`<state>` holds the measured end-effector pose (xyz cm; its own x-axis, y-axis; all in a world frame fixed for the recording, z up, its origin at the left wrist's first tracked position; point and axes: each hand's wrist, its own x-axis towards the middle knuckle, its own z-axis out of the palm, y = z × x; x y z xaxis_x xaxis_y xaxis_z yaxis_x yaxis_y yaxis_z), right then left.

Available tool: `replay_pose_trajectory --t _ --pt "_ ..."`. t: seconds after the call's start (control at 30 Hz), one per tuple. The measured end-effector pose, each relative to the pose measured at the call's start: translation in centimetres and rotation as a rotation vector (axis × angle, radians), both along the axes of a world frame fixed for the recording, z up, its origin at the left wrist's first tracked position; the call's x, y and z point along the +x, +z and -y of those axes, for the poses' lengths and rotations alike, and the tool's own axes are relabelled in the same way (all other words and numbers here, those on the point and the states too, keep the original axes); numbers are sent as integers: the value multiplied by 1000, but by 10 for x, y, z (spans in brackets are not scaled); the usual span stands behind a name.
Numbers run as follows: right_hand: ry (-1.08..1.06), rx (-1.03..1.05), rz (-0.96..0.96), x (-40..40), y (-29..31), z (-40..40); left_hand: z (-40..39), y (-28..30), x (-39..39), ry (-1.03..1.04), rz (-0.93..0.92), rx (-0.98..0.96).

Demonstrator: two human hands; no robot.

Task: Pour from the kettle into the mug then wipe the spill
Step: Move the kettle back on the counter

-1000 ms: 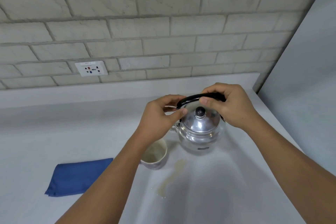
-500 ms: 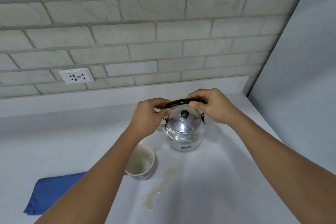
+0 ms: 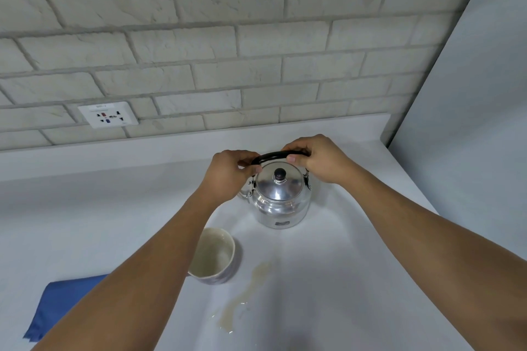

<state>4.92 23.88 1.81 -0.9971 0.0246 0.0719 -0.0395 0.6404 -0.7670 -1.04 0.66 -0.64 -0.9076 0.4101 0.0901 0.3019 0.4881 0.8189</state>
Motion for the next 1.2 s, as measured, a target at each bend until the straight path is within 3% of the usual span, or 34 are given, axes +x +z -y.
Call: replay_pose_trajectory --t 0.57,0.73,0.93,1.2 --pt "-7 36 75 -3 -1 -1 0 -6 -2 -17 -24 -31" --pt "-32 156 -36 11 7 16 19 11 14 15 -16 38" --pt "-17 105 -153 44 22 74 83 33 53 57 -28 139" --pt "25 -133 -73 88 15 202 203 25 113 129 34 144"
